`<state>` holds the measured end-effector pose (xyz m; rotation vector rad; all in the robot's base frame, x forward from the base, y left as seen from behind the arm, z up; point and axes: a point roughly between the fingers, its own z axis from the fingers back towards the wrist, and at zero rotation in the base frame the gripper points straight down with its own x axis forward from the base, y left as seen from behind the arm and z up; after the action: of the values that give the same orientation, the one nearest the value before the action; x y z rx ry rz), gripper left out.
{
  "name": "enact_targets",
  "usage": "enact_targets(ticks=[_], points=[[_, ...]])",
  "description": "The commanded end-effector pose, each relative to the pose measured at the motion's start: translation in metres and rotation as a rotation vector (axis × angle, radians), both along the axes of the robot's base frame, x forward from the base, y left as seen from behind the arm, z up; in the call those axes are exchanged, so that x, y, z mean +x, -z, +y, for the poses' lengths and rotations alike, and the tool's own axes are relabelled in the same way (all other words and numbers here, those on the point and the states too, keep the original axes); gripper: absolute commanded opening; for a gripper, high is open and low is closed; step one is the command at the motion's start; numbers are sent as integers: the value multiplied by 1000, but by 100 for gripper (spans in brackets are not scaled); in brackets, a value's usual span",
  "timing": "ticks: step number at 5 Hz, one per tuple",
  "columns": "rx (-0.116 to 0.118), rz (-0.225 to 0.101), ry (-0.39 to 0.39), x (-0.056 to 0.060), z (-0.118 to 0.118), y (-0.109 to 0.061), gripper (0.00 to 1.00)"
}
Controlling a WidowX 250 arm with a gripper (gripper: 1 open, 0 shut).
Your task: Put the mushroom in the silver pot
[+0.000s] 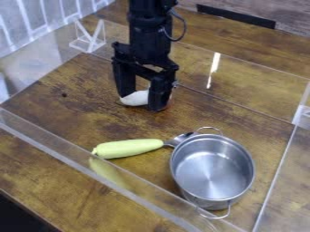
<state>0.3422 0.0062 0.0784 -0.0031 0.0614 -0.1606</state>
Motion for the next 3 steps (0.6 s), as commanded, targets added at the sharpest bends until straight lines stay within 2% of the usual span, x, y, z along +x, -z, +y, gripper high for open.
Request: enact_targets(ticks=[1,2,3], points=[[5,-84,-19,20,16,-16,100],[3,-80,-23,26,22,-10,100],[0,-74,-26,26,32,-2,100]])
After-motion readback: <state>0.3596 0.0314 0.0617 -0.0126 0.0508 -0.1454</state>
